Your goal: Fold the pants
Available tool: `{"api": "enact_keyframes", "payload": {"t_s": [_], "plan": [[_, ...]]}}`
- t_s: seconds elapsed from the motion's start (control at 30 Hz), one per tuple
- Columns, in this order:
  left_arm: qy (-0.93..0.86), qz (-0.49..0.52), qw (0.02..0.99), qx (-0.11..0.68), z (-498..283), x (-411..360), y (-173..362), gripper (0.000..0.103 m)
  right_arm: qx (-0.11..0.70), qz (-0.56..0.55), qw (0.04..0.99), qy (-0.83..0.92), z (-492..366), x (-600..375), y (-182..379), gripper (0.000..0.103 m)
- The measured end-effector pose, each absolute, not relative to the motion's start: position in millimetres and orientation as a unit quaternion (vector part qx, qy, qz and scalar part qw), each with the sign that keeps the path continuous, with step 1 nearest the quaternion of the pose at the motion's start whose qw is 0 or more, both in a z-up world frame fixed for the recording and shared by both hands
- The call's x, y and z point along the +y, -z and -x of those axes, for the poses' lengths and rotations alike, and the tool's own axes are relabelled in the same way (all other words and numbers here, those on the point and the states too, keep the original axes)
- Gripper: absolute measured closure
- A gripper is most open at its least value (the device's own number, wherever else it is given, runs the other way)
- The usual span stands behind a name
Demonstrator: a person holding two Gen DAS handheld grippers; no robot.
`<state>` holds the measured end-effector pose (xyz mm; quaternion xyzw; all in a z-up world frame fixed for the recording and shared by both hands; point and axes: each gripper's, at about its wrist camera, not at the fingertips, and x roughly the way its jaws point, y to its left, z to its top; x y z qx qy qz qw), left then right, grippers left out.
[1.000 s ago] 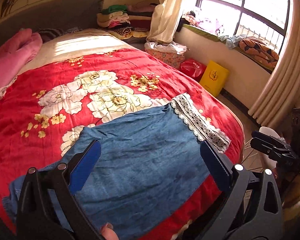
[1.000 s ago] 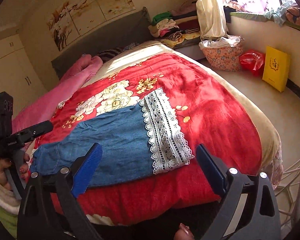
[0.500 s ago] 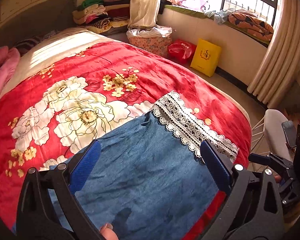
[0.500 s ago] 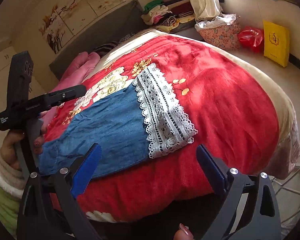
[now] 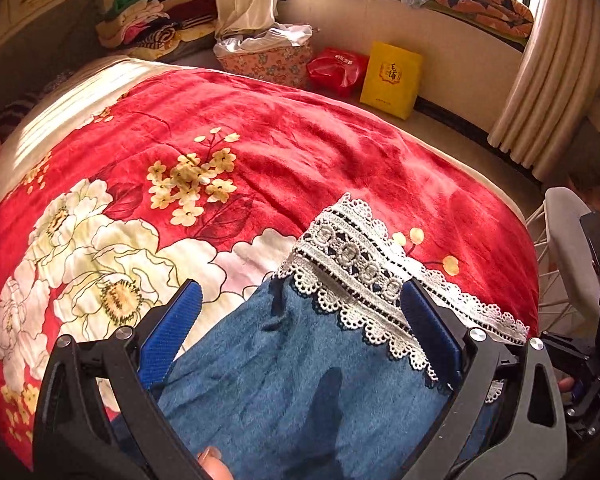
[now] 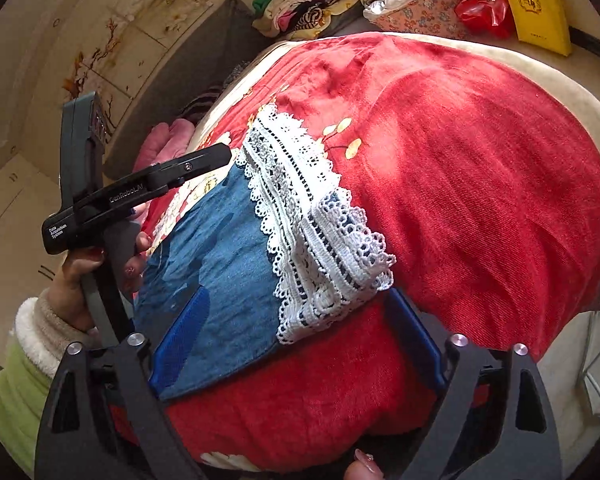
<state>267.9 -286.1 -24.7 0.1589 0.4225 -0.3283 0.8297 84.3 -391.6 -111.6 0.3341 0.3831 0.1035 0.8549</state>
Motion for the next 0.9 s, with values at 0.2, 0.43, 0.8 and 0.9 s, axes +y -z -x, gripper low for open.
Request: {"api": "enact_keyframes", "payload": {"t_s": [0.2, 0.43, 0.8, 0.9], "plan": [[0.355, -0.153, 0.805, 0.450, -296.7, -299.5, 46.6, 0.010, 0.376, -0.343, 0.854, -0.104, -90.8, -394.8, 114.0, 0.034], [0.410, -0.113, 0.769, 0.478, -305.3, -308.7, 63.0, 0.040, 0.371, -0.344, 0.856, -0.109, -101.5, -394.6, 119.9, 0.057], [0.450, -0.067, 0.770, 0.448, -300.2, -284.3, 40.5, 0.085, 0.329, -0.329, 0.871, -0.160, -99.9, -374.8, 92.2, 0.080], [0.468, -0.027, 0.776, 0.422, -296.2, -260.5, 20.6, 0.085, 0.309, -0.300, 0.882, -0.191, -95.2, -354.4, 70.9, 0.080]]}}
